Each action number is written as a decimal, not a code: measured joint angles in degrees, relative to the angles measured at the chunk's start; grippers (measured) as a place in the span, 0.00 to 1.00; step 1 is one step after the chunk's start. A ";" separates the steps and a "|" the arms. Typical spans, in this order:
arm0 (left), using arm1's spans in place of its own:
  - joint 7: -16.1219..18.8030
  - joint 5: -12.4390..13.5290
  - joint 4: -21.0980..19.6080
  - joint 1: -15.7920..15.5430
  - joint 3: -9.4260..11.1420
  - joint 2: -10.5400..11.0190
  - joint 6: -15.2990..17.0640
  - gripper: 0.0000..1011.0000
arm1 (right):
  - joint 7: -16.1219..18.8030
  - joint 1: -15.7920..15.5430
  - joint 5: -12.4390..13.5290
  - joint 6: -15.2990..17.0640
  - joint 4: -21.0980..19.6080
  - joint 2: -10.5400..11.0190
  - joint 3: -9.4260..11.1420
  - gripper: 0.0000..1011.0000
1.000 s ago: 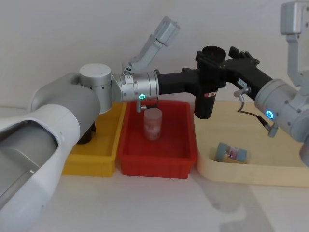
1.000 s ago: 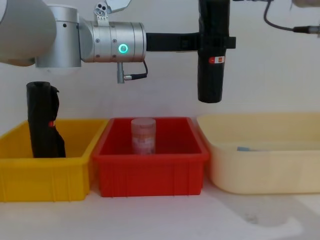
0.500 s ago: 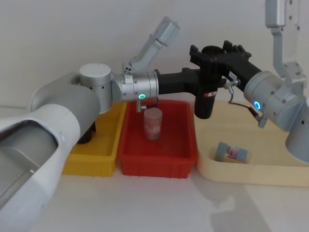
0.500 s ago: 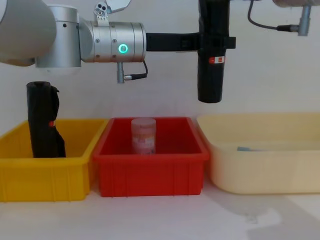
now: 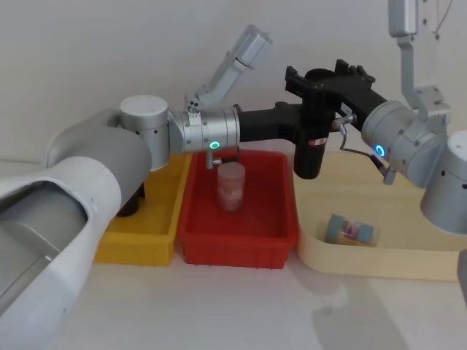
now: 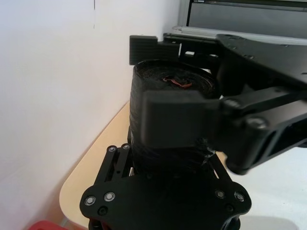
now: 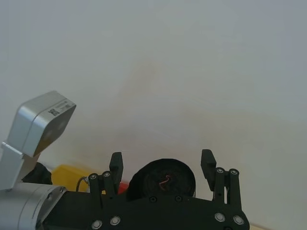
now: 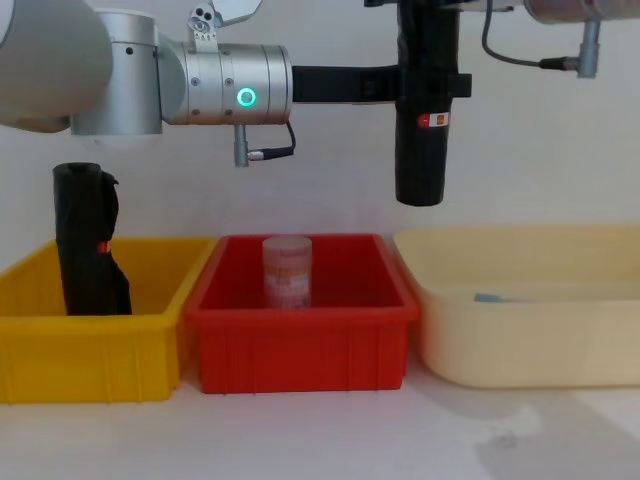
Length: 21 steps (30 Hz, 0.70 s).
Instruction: Pick up the garbage bag with the one hand and transfer it to the other hand.
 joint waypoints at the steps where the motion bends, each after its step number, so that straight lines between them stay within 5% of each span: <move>1: 0.00 0.00 0.00 0.00 0.00 -0.01 0.00 0.46 | 0.00 0.08 0.00 0.00 0.16 0.00 -0.03 0.99; 21: 0.01 0.00 0.00 0.00 0.00 0.00 0.00 0.46 | 0.34 1.21 0.25 -0.31 2.60 0.83 -0.49 0.99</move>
